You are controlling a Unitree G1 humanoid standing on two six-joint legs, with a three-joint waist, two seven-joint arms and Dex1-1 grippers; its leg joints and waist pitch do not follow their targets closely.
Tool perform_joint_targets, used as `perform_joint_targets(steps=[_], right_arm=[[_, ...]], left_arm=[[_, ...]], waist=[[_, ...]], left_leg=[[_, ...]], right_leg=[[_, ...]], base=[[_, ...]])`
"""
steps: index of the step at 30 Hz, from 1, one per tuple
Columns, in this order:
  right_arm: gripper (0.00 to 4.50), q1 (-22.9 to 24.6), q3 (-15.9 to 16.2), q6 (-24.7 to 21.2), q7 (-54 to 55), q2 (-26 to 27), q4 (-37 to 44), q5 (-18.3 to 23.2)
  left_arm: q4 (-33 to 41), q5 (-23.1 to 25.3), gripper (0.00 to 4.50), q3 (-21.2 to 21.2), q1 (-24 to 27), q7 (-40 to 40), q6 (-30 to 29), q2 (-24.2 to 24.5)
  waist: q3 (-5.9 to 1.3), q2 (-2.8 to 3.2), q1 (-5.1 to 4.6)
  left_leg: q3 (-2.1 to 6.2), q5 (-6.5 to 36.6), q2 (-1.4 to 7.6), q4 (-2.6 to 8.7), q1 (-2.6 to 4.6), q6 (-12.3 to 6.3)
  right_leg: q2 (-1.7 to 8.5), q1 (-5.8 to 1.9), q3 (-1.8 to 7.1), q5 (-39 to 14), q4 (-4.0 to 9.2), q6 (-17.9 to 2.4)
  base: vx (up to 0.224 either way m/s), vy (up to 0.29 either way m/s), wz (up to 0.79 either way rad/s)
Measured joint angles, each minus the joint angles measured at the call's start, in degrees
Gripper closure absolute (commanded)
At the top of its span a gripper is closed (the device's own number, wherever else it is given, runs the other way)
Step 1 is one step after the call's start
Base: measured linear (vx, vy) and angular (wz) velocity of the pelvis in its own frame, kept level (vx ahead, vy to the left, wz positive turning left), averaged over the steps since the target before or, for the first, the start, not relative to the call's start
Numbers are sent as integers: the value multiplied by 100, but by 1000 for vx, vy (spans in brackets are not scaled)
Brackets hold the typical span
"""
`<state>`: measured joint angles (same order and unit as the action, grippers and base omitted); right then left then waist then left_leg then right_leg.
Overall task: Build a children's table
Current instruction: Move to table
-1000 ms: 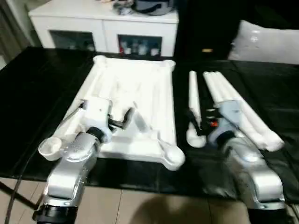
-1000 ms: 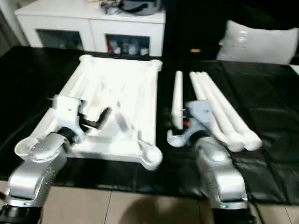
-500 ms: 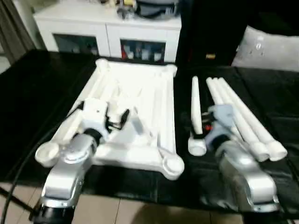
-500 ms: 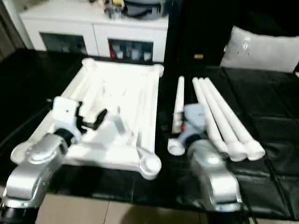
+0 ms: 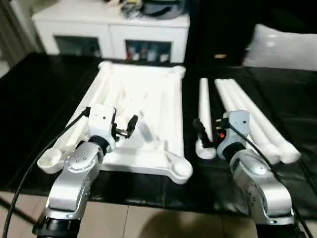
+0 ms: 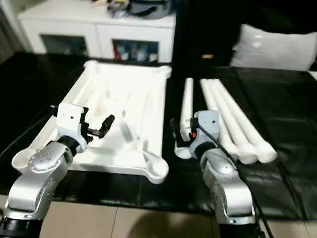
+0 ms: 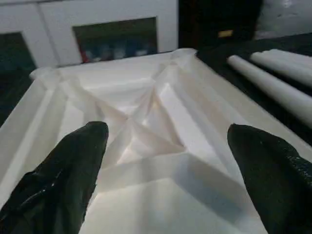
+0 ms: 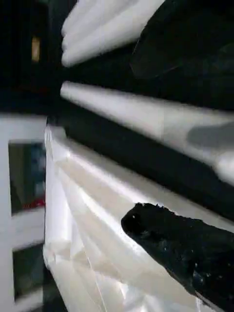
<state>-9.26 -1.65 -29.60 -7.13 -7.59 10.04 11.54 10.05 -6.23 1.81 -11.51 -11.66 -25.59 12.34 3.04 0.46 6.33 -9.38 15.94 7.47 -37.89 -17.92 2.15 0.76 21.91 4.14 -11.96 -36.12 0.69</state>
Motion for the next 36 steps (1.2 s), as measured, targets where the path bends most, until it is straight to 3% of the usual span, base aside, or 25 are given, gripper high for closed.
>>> perform_joint_targets(steps=[1, 2, 4, 5, 6, 7, 8, 9, 11, 13, 14, 18, 21, 25, 32, 36], right_arm=[[0, 0, -65, 9, -13, -8, 1, 11], [0, 4, -118, 30, -51, -8, 2, 29], [0, 22, -150, 64, -131, 54, 40, 158], [0, 26, -97, 102, -213, 141, 103, 257], [0, 27, -74, 125, -266, 172, 129, 316], [0, 36, -73, 140, -316, 165, 129, 363], [0, 29, -67, 164, -340, 121, 129, 362], [0, 12, -45, 183, -347, 90, 129, 359], [0, 13, 10, 211, -448, -42, 128, 311], [0, 52, -18, 215, -458, -97, 98, 224], [0, 68, -59, 224, -447, -82, 96, 222], [0, 15, -121, 162, -368, -51, 100, 241], [0, -17, -115, -130, -280, -160, 97, 226], [0, -23, -88, -135, -408, -228, 79, 235], [0, -180, -22, -481, -762, -269, 80, 519], [0, -213, 190, -182, -1369, -925, 27, 415]], left_arm=[[-1, 32, 8, 41, -14, -1, 28, 0], [-5, 53, 8, 55, -14, 0, 98, 20], [-12, 137, 8, 33, -13, 7, 142, 97], [-35, 157, 8, 20, -14, 13, 143, 128], [-38, 155, 8, 23, -24, 12, 142, 126], [-38, 150, 8, 20, -41, 12, 143, 114], [-31, 135, 8, 0, -55, 14, 143, 50], [-33, 130, 8, -25, -56, 15, 142, 27], [-44, 108, 8, -52, -65, -5, 103, 32], [-52, 75, 8, -11, -67, -71, 39, 50], [-54, 55, 8, 23, -67, -115, 3, 60], [-53, 19, 8, 37, -56, -187, -65, 69], [-53, 15, 8, 51, -45, -276, -71, 132], [-55, 27, 8, 141, -48, -523, -31, 319], [-263, 28, 8, 606, -188, -1595, 129, 949], [-417, 36, 8, 977, -379, -2378, 363, 1355]], waist=[[7, 21, 48], [-8, 58, 35], [-33, 20, -122], [-27, 65, -185], [-41, 80, -270], [-50, 104, -336], [-87, 92, -392], [-116, 63, -414], [-152, 7, -424], [-145, -3, -377], [-140, -12, -346], [-125, 6, -282], [-113, 20, -276], [-107, 9, -283], [-104, 6, -286], [-99, 13, -248]], left_leg=[[125, 31, -38, -51, -4, -42], [180, 92, -82, -78, -7, 60], [12, 83, -89, -25, 6, -6], [-75, 96, -45, -30, -34, -40], [-43, 78, -43, -35, -88, -89], [4, 50, -40, -26, -133, -113], [8, 22, -6, -23, -190, -128], [17, -18, 5, -23, -251, -152], [35, -72, 49, -40, -384, -195], [48, -129, 51, 24, -442, -192], [53, -194, 53, 104, -413, -127], [51, -270, 85, 216, -321, 10], [52, -285, 91, 233, -311, 35], [52, -295, 91, 232, -318, 47], [47, -297, 91, 236, -326, 35], [40, -291, 91, 236, -326, 25]], right_leg=[[-76, 5, 142, 26, 5, 42], [-148, 13, 321, 53, 30, 86], [-127, 140, 312, 3, 96, 19], [8, 199, 112, -81, 60, -90], [129, 180, -127, -93, -18, -129], [191, 171, -276, -65, -34, -177], [254, 105, -458, 4, -48, -291], [261, 56, -529, -53, -23, -269], [270, 104, -634, -13, 23, -209], [267, 155, -634, 19, 19, -102], [265, 153, -646, 26, 20, -104], [246, 130, -680, 21, 28, -96], [245, 120, -685, 22, 27, -98], [246, 111, -681, 31, 29, -103], [246, 123, -681, 48, 41, -137], [251, 116, -681, 47, 52, -139]], base=[[-42, 157, -69], [-42, 157, -69], [-68, 156, -44], [-72, 158, -39], [-64, 140, -20], [-23, 65, 7], [-23, 65, 7], [0, 0, 0], [-29, -71, 5], [-53, -97, 5], [-58, -108, 2], [-47, -82, 6], [0, 0, 0], [0, 0, 0], [0, 0, 0], [0, 0, 0]])
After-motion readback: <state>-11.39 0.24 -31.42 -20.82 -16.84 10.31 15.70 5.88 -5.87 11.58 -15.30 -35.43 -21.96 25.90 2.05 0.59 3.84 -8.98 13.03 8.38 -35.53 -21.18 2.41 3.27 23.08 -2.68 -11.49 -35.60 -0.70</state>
